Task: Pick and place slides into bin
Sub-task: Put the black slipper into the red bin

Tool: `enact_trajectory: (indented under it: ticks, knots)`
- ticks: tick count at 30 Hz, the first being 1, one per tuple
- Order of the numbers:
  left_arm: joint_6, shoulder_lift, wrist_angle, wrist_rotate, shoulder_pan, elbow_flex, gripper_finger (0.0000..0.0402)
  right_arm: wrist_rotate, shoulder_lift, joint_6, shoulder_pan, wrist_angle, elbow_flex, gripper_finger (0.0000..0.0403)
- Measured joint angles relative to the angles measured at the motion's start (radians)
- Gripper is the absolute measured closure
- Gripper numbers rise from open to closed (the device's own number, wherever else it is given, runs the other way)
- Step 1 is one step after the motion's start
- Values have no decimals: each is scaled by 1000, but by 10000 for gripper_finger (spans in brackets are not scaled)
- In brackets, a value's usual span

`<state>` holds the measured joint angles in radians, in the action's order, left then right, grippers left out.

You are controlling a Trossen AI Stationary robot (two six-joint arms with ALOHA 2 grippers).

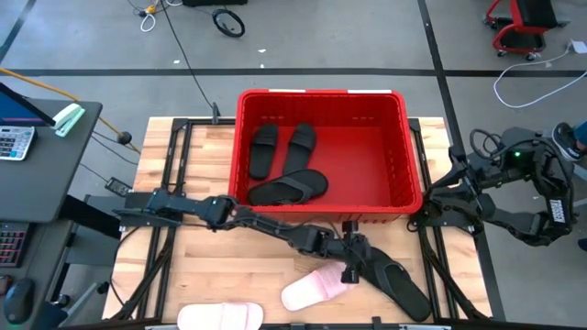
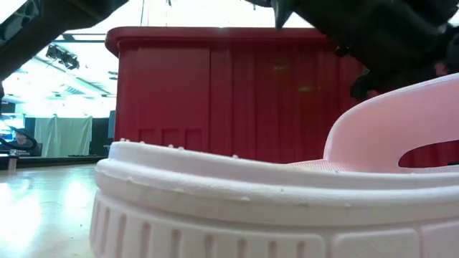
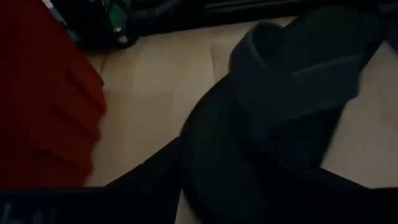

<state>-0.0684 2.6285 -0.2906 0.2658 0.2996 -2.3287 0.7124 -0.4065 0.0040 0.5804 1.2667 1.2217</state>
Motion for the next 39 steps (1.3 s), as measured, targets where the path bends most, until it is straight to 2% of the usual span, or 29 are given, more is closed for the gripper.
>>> enact_trajectory:
  ticks: [3, 6, 20, 24, 28, 33, 36, 39]
  knots:
    - [28, 15, 21, -5, -9, -2, 208, 0, 0, -2, 0, -3, 0, 298]
    - [28, 36, 45, -58, -11, -3, 208, -1, 0, -4, 0, -10, 0, 298]
    - [60, 39, 54, -95, 8, -1, 207, -1, -1, -3, 0, -71, 0, 298]
    - [54, 39, 60, -95, 7, -1, 209, 7, -20, 56, 0, -69, -1, 298]
    - [53, 39, 57, -92, 6, -1, 208, 155, -64, 143, 0, -64, -1, 298]
    - [-23, 33, 124, -35, 3, -15, 208, 321, -125, 275, 0, -64, -1, 304]
    - [-5, 2, 197, -7, 3, -12, 204, 386, -161, 270, -1, -84, 9, 306]
    - [12, -38, 218, 27, 0, -27, 203, 386, -218, 179, -1, -195, 56, 306]
